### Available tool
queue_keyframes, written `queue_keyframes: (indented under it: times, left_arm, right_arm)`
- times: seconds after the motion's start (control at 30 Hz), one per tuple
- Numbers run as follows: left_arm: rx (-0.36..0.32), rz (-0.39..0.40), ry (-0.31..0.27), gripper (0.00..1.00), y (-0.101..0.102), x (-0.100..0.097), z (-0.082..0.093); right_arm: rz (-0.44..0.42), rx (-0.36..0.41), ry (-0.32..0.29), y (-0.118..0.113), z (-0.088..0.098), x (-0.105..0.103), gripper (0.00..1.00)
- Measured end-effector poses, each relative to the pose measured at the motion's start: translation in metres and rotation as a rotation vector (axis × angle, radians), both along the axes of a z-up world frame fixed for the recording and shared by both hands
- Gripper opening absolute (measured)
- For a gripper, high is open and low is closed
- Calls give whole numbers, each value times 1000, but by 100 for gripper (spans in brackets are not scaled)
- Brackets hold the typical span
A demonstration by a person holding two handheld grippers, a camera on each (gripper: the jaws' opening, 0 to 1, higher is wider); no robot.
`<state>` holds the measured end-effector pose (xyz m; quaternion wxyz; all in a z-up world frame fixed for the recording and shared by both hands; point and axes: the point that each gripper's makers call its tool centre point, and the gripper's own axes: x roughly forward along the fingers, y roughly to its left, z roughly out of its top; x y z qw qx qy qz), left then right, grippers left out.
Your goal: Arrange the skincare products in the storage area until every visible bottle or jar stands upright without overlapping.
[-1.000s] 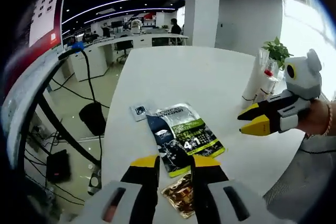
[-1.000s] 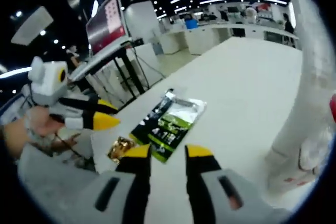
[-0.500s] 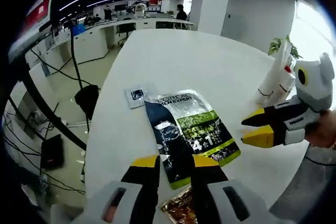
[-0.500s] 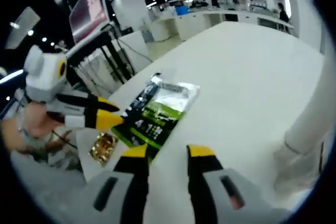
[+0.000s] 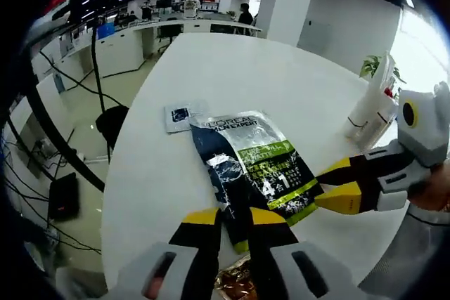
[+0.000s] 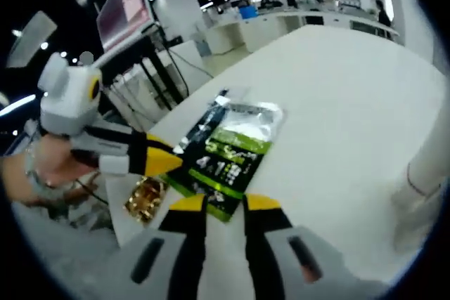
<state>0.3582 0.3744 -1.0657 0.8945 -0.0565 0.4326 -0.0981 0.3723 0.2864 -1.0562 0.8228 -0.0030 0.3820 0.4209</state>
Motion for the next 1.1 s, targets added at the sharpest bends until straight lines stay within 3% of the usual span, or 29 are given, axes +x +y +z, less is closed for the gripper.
queue_keyframes:
  times: [0.1, 0.2, 0.23, 0.33, 0.57, 0.73, 0.83, 0.93, 1.1]
  left_arm:
    - [23, -15, -1, 11, 3, 1, -1]
    - [-8, 6, 25, 5, 3, -2, -4]
    - [-5, -14, 0, 4, 0, 3, -3]
    - [12, -46, 8, 3, -4, 1, -1]
    - [99, -84, 1, 2, -3, 5, -9]
    - [104, -88, 9, 2, -3, 6, -10]
    - [163, -149, 9, 1, -4, 6, -10]
    - [201, -178, 25, 0, -5, 6, -10]
    - [217, -216, 99, 0, -10, 1, -8]
  right_arm:
    - [-8, -8, -3, -5, -2, 5, 13]
    - [-49, 15, 48, -6, -3, 8, 11]
    - [-49, 17, 48, -6, -3, 9, 10]
    - [-33, 27, 60, 0, -6, 4, 8]
    - [-57, 18, 46, 0, -8, 8, 4]
    - [-46, -6, 17, 1, -10, 9, 2]
    - [-33, -23, 6, 2, -11, 7, 1]
    - [-20, -44, -4, 3, -12, 7, 1]
    - [8, -79, -38, 0, -8, 3, 0]
